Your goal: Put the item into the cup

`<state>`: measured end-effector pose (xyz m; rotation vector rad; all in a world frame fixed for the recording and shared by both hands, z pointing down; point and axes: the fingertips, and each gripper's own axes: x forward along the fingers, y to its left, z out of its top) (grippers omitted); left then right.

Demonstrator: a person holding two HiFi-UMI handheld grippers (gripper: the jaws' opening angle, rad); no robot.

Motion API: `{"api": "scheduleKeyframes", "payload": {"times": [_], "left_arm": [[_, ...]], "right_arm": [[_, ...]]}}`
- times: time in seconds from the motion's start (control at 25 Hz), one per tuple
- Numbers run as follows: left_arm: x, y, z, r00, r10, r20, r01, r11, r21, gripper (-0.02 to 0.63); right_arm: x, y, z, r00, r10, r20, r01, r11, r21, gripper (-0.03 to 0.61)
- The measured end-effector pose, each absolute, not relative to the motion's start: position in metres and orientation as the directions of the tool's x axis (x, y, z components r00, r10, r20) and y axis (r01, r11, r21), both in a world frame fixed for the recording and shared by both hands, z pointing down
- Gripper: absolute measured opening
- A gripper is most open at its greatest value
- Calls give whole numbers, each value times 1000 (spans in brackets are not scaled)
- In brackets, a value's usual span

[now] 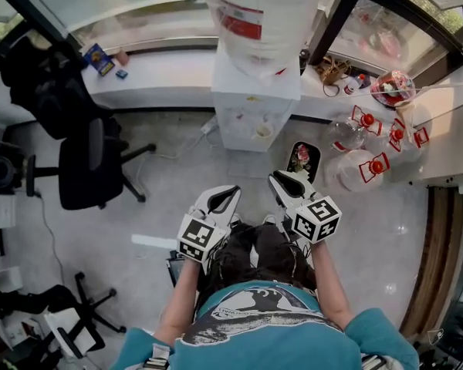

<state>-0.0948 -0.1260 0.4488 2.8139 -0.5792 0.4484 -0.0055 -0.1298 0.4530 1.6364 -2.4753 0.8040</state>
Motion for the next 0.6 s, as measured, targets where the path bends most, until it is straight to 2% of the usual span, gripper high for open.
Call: {"api": "scheduleKeyframes", "payload": {"times": [0.36,0.6], "left_arm": [[-70,-96,443,895,-266,359,-343,-924,172,15],[-49,-74,425,913,-260,316,-324,-931,171,15]], "right_arm": [[2,-97,446,-410,-858,311,-876,275,-396,58],[8,-66,432,-403,-870,284,-884,289,-366,41]]}}
